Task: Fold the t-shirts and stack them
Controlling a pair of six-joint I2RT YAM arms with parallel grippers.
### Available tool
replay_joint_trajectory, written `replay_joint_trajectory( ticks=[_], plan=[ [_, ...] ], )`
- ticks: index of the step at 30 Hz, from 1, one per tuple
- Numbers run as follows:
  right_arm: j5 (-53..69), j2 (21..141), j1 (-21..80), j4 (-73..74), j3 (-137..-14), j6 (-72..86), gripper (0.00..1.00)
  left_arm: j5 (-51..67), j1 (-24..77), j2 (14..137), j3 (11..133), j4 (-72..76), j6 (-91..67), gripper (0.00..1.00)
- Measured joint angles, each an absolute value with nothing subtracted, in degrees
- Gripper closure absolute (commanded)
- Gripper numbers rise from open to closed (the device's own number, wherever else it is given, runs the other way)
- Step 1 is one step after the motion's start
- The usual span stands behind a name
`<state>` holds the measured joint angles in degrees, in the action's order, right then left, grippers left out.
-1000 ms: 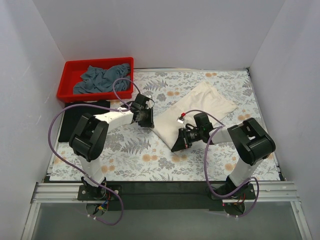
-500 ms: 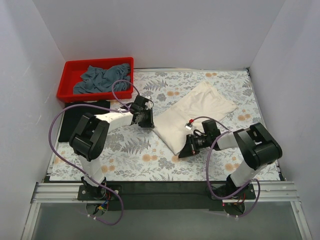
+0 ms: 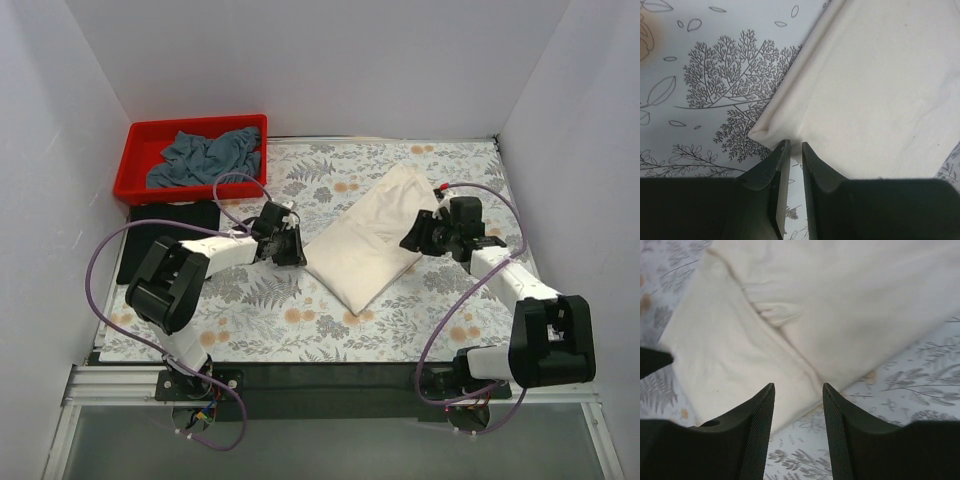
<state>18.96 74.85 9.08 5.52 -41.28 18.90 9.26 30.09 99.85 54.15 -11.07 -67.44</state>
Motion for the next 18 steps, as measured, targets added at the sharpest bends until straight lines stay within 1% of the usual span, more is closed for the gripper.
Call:
replay_joint_trajectory(
  ticks=[3, 7, 10, 13, 18],
  plan=[
    [14.15, 79.31, 4.51, 7.79, -43.48, 19.51, 0.57, 10.66, 30.11, 98.39, 52.14, -10.72, -68.31, 0.82],
    [11.14, 88.55, 0.58, 9.43, -47.57, 19.75, 0.59, 13.04, 30.17, 95.72, 48.69, -10.63, -69.87, 0.82],
    [10.7, 94.65, -0.8, 9.89, -50.57, 19.92, 0.6, 14.48, 30.81, 93.6, 46.24, -11.11, -71.07, 0.82],
    [11.11, 98.78, -1.54, 9.93, -55.05, 20.05, 0.64, 15.9, 31.99, 92.4, 44.6, -11.42, -72.82, 0.82],
    [13.87, 106.08, -1.76, 8.88, -62.85, 20.12, 0.69, 17.85, 33.89, 91.68, 42.85, -11.53, -78.35, 0.85]
  ],
)
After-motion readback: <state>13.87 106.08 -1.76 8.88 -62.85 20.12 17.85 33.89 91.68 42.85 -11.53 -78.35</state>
